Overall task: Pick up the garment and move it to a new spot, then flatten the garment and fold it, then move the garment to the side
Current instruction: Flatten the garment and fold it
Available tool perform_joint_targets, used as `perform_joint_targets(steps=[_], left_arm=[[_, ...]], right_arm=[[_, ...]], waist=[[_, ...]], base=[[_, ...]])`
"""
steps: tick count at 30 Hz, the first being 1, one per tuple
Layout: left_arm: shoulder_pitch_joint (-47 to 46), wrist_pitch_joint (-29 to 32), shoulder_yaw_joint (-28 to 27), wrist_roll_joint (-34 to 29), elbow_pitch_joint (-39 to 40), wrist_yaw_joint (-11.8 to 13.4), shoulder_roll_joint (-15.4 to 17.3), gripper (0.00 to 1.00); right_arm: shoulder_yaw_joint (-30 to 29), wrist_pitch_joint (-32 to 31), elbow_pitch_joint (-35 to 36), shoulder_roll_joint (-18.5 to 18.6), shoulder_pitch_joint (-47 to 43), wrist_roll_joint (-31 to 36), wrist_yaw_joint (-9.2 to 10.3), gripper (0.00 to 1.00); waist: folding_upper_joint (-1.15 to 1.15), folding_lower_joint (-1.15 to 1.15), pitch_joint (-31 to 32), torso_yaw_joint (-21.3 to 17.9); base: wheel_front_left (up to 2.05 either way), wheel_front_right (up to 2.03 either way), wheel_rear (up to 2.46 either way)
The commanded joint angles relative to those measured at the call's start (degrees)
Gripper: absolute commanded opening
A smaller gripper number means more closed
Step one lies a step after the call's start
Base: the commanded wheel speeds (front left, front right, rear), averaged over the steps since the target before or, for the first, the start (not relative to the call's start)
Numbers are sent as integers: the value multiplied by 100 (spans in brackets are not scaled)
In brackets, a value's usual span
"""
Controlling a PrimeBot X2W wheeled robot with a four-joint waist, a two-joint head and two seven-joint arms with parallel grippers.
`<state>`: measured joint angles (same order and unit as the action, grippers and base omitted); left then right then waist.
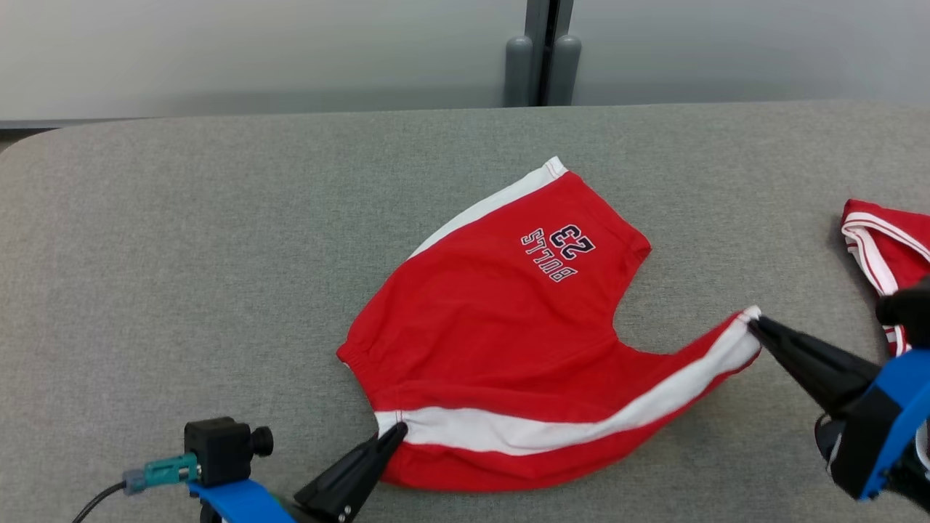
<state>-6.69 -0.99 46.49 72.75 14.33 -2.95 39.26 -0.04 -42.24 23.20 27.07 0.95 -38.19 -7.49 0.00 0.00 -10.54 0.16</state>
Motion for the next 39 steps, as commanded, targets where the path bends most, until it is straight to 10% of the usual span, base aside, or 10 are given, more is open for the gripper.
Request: perform_joint_targets(steps=[1,12,31,34,35,36,39], left_arm=[[-206,-39,-33,-76,-199,-73,-101,0],[-1379,-664,-430,-419,-1752,299,-1216,0],[-2098,-1263,-385,-671,-3074,-165,-2421,0],[-2111,-1286,-367,-672,-3198,-220,-2496,35],[-2124,-1281,-353,-657,-3226,-255,-2518,58],[-2158,-1268,-316,-632,-3285,-295,-2547,100],[-2115,-1277,-272,-620,-3383,-342,-2545,100]], right_arm=[[138,211,-212,111,379,-22,0,0],[1398,1452,-2343,193,3108,18,0,0],[2406,2629,-5296,95,5126,169,0,0],[2475,2629,-5621,102,5189,52,0,0],[2475,2562,-5754,92,5188,33,0,33],[2484,2596,-5904,53,5225,-5,0,100],[2574,2630,-6075,17,5178,-63,0,100]], waist=[[0,0,-101,96],[0,0,-761,558],[0,0,-1447,1278],[0,0,-1470,1310],[0,0,-1469,1315],[0,0,-1449,1319],[0,0,-1342,1306]], base=[[0,0,0],[0,0,0],[0,0,0],[0,0,0],[0,0,0],[0,0,0],[0,0,0]])
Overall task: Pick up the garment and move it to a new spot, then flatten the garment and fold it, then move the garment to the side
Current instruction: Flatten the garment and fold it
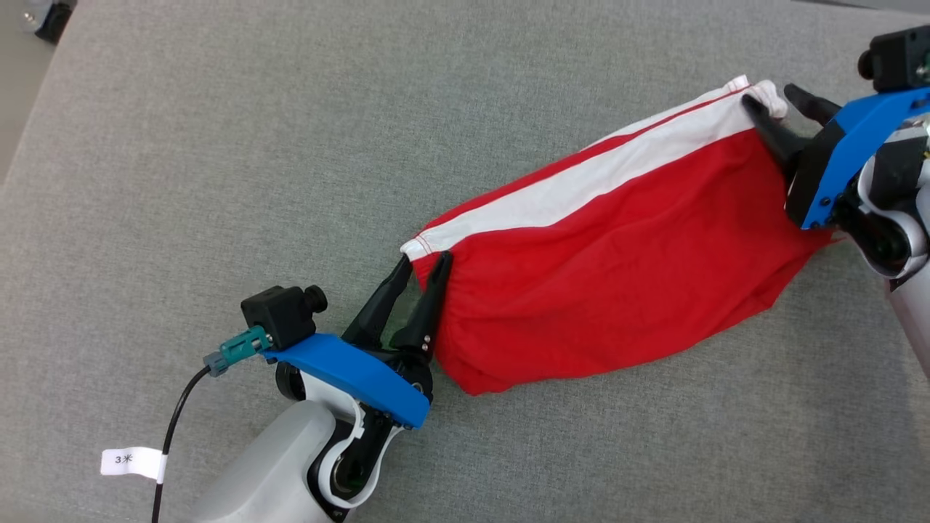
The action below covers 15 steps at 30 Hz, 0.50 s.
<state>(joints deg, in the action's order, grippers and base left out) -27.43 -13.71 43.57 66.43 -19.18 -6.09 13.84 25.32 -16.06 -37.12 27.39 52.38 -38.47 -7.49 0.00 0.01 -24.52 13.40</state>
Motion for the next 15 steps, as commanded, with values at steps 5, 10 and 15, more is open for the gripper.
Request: perform_joint_targets(steps=[5,10,15], left_arm=[[151,-64,-22,2,-64,-74,123,100],[311,-142,-363,-458,14,5,269,100],[677,-148,-1572,-1572,421,55,47,100]], right_arm=[[237,-231,-68,44,-243,-340,0,100],[200,-467,-96,107,-425,-600,0,100],[-35,-248,-248,127,-631,-626,0,100]], waist=[[0,-1,358,-74],[0,-1,562,-140],[0,-1,732,-188]], base=[[0,0,0],[0,0,0],[0,0,0]])
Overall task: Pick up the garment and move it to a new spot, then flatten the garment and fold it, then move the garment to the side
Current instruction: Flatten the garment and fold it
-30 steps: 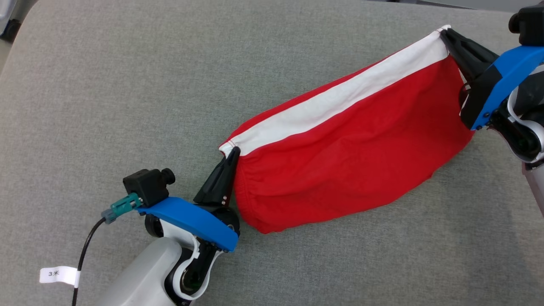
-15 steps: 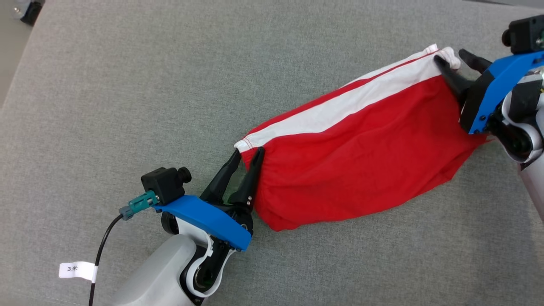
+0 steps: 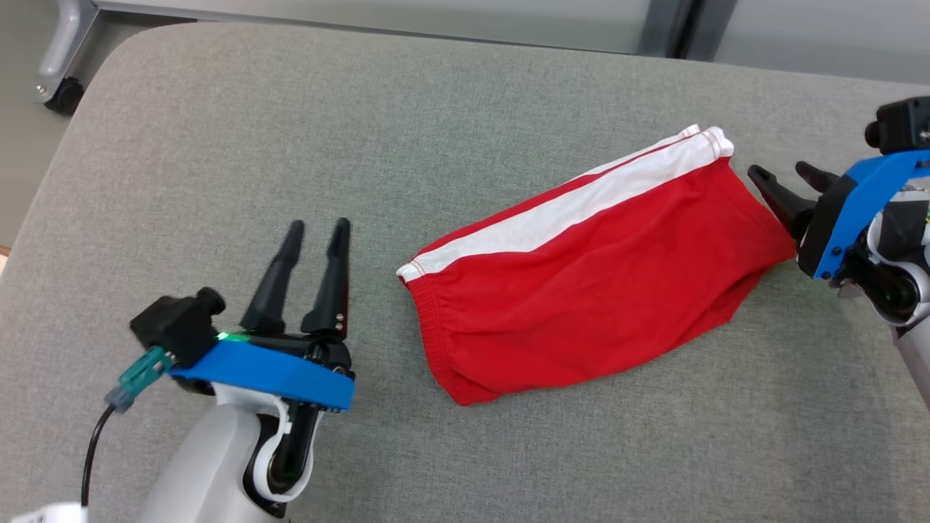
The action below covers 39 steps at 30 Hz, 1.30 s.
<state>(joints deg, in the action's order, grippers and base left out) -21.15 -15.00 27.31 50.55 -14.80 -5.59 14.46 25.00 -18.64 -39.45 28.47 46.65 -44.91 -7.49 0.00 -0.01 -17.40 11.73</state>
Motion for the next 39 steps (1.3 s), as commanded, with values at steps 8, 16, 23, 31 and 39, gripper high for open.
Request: perform_joint_targets(steps=[8,16,23,31,39], left_arm=[[466,-21,-1370,-1798,188,-105,-619,100],[364,-22,-1530,-2700,14,-190,-839,100],[427,-23,-1413,-2695,42,-209,-967,100],[466,-23,-1364,-2649,49,-205,-860,100],[516,-24,-1368,-2612,-33,-206,-764,100]], right_arm=[[-367,428,-381,-263,-128,306,0,100],[-812,786,-912,-680,181,626,0,100],[-870,648,-1517,-844,341,1178,0,100],[-660,215,-2001,-1067,92,1660,-2,0],[-712,570,-1578,-1049,-142,1384,0,0]], waist=[[0,1,-15,-14],[0,1,-227,119],[0,1,-309,282],[0,1,-234,276],[0,1,-12,49]], base=[[0,0,0],[0,0,0],[0,0,0],[0,0,0],[0,0,0]])
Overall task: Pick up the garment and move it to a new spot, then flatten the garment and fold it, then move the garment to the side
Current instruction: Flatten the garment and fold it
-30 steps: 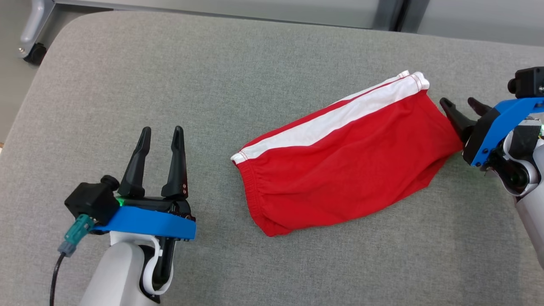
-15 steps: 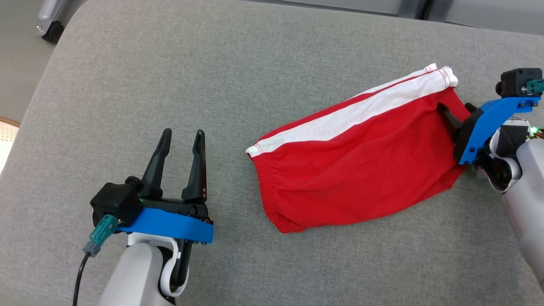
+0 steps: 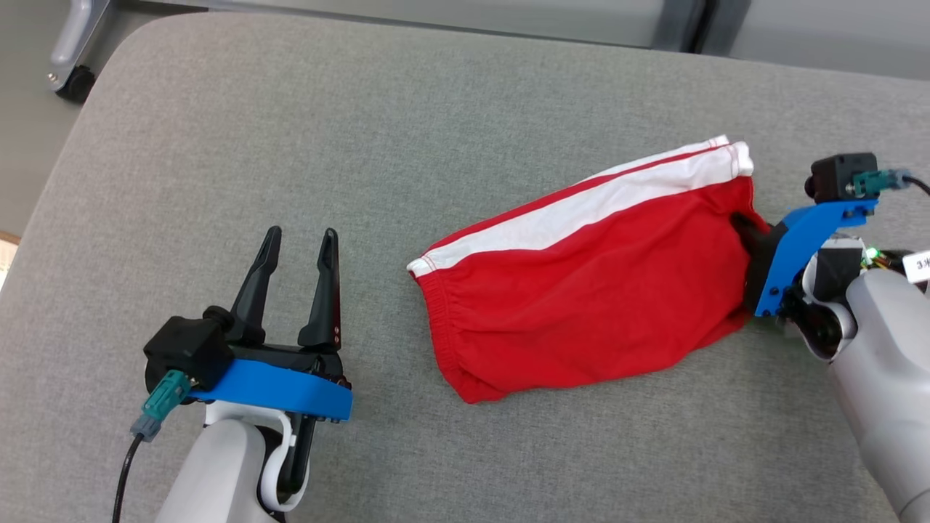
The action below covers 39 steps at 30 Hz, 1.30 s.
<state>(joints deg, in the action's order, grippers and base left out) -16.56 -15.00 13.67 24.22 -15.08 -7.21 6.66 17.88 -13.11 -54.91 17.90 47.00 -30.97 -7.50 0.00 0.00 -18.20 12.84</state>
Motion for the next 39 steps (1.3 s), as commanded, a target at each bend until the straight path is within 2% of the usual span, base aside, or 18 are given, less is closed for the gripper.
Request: perform_joint_targets(steps=[1,12,20,26,31,34,39], left_arm=[[80,-23,-11,26,-12,-42,32,100],[265,-23,-51,52,-55,-26,233,100],[351,-23,-22,89,-116,-26,315,100],[304,-23,37,80,-183,-26,337,100],[274,-23,95,96,-228,-26,340,100],[270,-23,120,124,-241,-26,344,100],[236,-23,159,170,-241,-27,352,100]], right_arm=[[-42,112,36,43,-211,-54,2,0],[-872,945,546,393,-931,-19,1,0],[-1774,954,944,575,-1465,804,1,0],[-2195,573,1658,280,-1646,1464,1,0],[-2223,210,2243,2,-1750,1769,1,0],[-2047,-104,2692,-208,-1842,1909,1,0],[-1426,-613,3234,-473,-1845,1968,1,0]], waist=[[0,0,121,-103],[0,0,539,-573],[0,0,687,-802],[0,0,747,-827],[0,0,802,-793],[0,0,834,-756],[0,0,843,-694]], base=[[0,0,0],[0,0,0],[0,0,0],[0,0,0],[0,0,0],[0,0,0],[0,0,0]])
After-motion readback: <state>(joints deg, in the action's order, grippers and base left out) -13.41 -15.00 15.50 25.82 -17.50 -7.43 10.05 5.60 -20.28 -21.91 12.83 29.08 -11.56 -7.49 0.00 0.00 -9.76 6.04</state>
